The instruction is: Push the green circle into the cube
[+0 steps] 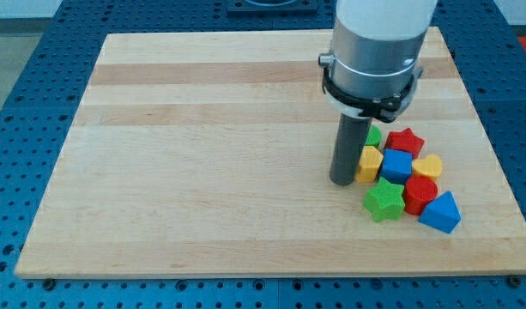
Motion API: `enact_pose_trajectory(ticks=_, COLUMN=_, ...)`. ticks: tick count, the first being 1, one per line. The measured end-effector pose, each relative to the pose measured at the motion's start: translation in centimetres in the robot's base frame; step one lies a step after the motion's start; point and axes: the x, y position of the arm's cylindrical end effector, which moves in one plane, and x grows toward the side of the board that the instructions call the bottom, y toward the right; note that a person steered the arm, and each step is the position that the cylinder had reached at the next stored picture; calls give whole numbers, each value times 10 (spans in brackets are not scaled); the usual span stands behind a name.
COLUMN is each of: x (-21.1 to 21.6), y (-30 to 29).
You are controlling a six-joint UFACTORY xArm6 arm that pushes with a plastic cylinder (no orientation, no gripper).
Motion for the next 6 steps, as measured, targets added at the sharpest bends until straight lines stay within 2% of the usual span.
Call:
enact_pose_trajectory(ticks=1, x=-34, y=-19)
enact_pose_trajectory(ticks=2, x=-60, y=31)
enact_pose_trajectory(ticks=4, x=-114, y=35)
enact_pose_trajectory(ticks=5, x=-125, y=79)
enact_pose_trajectory(ticks=6, x=-110, y=84)
